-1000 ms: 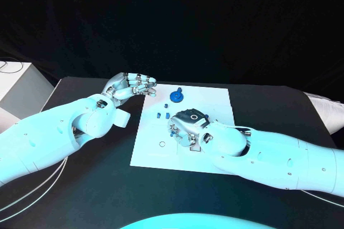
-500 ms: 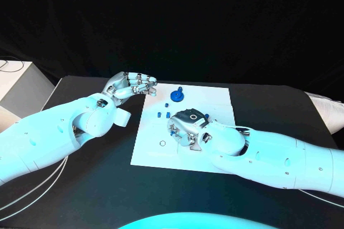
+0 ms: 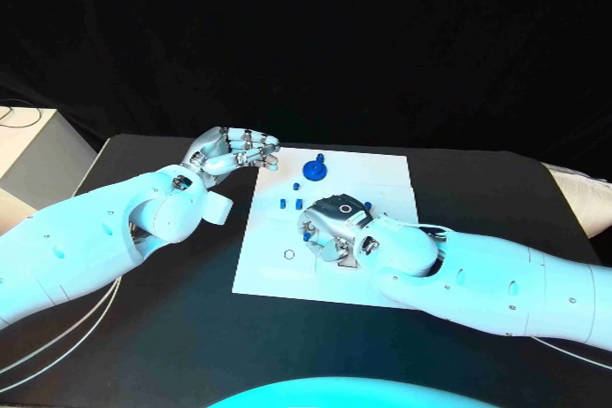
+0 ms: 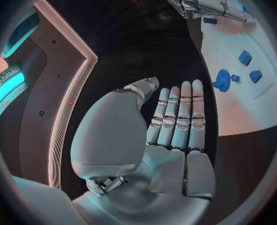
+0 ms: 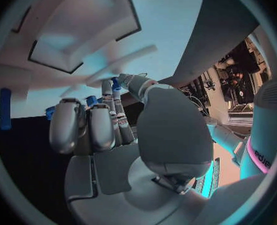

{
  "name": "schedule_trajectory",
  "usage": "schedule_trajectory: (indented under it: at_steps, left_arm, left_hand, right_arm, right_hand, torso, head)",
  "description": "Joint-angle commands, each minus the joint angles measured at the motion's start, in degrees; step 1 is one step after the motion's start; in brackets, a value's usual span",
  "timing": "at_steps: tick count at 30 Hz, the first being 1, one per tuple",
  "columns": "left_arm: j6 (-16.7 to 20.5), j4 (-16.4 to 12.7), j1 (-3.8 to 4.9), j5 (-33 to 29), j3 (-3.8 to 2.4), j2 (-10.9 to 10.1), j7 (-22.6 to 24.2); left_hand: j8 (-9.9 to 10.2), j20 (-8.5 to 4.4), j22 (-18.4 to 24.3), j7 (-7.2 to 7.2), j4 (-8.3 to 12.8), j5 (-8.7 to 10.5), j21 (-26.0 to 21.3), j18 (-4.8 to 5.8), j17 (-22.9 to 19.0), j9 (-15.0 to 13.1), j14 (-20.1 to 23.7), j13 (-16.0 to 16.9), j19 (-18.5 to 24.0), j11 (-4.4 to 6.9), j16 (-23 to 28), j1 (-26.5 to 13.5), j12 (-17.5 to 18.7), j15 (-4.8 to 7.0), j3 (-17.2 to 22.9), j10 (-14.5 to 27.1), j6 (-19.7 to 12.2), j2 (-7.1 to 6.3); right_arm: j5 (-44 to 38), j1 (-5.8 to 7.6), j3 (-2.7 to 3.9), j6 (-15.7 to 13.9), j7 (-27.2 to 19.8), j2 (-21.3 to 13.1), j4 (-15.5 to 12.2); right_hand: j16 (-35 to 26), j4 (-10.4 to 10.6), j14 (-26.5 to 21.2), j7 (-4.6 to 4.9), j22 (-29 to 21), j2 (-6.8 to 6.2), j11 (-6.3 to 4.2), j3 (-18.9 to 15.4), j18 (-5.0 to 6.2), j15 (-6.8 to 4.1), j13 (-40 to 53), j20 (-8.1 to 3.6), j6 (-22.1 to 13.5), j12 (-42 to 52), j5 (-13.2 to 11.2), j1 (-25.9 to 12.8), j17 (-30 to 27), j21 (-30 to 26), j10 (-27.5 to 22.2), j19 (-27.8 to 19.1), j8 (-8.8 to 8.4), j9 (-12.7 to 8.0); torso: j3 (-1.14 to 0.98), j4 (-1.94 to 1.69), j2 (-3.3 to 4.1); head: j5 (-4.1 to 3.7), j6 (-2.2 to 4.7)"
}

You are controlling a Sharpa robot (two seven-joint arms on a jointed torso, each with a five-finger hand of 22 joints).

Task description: Assemble the parts on the task board

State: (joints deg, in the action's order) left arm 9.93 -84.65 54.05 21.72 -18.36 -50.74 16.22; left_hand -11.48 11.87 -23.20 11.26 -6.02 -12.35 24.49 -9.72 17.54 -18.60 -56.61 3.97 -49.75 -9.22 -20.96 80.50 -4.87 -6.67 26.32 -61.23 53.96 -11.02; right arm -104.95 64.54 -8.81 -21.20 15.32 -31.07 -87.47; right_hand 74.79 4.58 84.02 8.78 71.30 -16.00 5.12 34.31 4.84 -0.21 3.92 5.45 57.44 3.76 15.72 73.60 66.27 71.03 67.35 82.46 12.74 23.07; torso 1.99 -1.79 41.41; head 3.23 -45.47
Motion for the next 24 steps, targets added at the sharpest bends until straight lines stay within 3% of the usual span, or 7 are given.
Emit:
schedule_trajectory:
  at_steps: [1, 6, 24]
  left_arm:
    - [-0.5, -0.1, 0.0, -0.2, -0.05, 0.1, 0.3]
    - [-0.5, -0.1, 0.0, -0.2, -0.05, 0.0, 0.3]
    - [-0.7, 0.0, -0.02, -0.2, -0.05, 0.1, 0.1]
  left_hand:
    - [0.3, 0.37, 0.1, 0.43, 0.0, 0.11, -0.3, -0.33, 0.1, 0.1, 0.5, 0.1, 0.1, 0.09, 0.3, -0.4, 0.4, 0.02, -0.2, 0.5, -0.1, -0.08]
    - [0.3, 0.37, 0.1, 0.43, 0.0, 0.11, -0.3, -0.33, 0.1, 0.1, 0.5, 0.1, 0.1, 0.09, 0.3, -0.4, 0.4, 0.02, -0.2, 0.5, -0.1, -0.08]
    - [0.3, 0.4, 0.1, 0.44, 0.0, 0.11, -0.4, -0.35, 0.1, 0.1, 0.5, 0.1, 0.1, 0.08, 0.4, -0.4, 0.4, 0.01, -0.2, 0.5, -0.1, -0.02]
  right_arm:
    - [0.3, -0.17, -0.13, 0.8, -0.5, -0.2, 0.1]
    - [0.4, -0.17, -0.15, 0.1, -0.1, -0.3, 0.2]
    - [0.6, -0.16, -0.15, -2.2, 1.1, -1.3, -0.3]
  right_hand:
    - [-0.2, 0.1, 1.4, 0.18, -1.0, -0.3, 0.26, -1.1, -0.07, 0.49, -0.1, 0.32, -1.4, -0.2, -0.4, 0.0, -0.6, -1.2, -1.6, -0.5, -1.16, -0.5]
    - [-0.8, 0.5, 0.9, 0.49, -4.4, 0.05, 0.63, -5.3, 0.71, 0.81, 0.1, 0.7, -3.8, -0.1, -1.2, 1.2, -2.4, -5.1, -4.4, -1.8, -3.6, -1.7]
    - [-2.2, 3.1, 0.0, 1.04, -8.9, 2.06, 0.96, -13.8, 1.6, 1.03, 0.3, 0.86, -6.4, -0.1, -0.8, 5.9, -6.4, -10.8, -7.6, -3.0, -6.89, -4.1]
  torso:
    - [-0.04, -0.05, -0.05]
    - [-0.05, -0.03, -0.03]
    - [-0.06, -0.11, -0.07]
  head:
    - [-0.04, 0.02]
    - [-0.04, 0.09]
    - [-0.36, 0.51]
